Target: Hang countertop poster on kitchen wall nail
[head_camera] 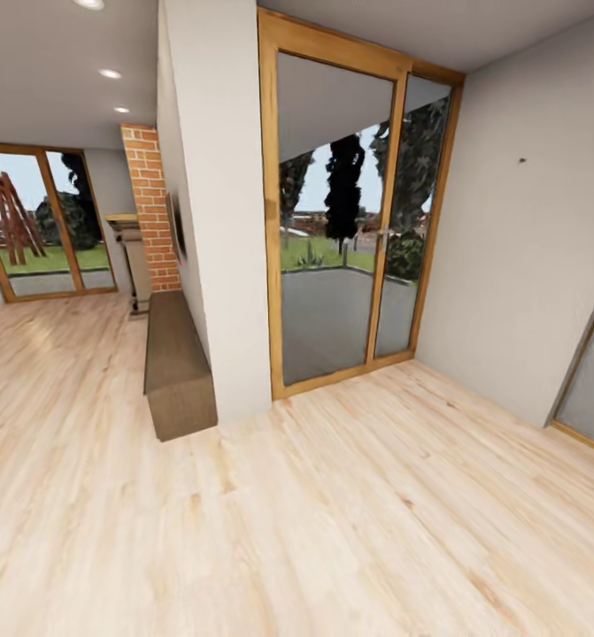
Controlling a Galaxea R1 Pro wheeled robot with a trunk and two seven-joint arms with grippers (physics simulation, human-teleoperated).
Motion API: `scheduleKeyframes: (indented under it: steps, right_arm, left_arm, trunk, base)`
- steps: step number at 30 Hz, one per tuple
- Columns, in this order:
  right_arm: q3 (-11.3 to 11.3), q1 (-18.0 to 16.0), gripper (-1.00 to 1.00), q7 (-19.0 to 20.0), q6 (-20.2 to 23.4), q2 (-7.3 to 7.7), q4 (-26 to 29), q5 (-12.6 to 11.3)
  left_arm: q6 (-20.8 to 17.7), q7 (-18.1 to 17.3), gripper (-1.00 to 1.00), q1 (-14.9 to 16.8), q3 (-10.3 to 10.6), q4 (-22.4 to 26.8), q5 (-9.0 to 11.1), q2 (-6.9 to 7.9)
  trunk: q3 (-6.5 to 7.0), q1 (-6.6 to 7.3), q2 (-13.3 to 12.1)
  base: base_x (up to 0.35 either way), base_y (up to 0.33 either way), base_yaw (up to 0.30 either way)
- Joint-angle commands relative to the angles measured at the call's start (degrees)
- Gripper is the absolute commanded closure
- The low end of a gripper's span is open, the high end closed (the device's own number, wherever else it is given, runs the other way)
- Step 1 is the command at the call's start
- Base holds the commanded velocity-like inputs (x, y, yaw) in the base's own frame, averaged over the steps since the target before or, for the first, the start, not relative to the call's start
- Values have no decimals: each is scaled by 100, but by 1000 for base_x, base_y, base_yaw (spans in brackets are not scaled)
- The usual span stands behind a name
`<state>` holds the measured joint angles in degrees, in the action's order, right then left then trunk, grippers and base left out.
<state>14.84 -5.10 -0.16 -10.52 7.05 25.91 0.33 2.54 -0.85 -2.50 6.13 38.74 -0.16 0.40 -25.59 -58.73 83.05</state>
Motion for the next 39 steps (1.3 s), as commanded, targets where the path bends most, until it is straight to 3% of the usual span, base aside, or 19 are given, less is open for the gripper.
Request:
scheduleKeyframes:
  steps: [1,39]
  right_arm:
    - [10,-6,-100,-2,-20,-2,-7,3]
    - [10,-8,-100,-2,-20,-2,-7,2]
  left_arm:
    - [9,-6,-100,-1,9,6,-2,4]
    - [9,-4,-100,-4,11,6,-2,4]
  trunk:
    - [-5,0,3]
    - [-5,0,3]
  base:
    - [0,0,-300]
    - [0,0,-300]
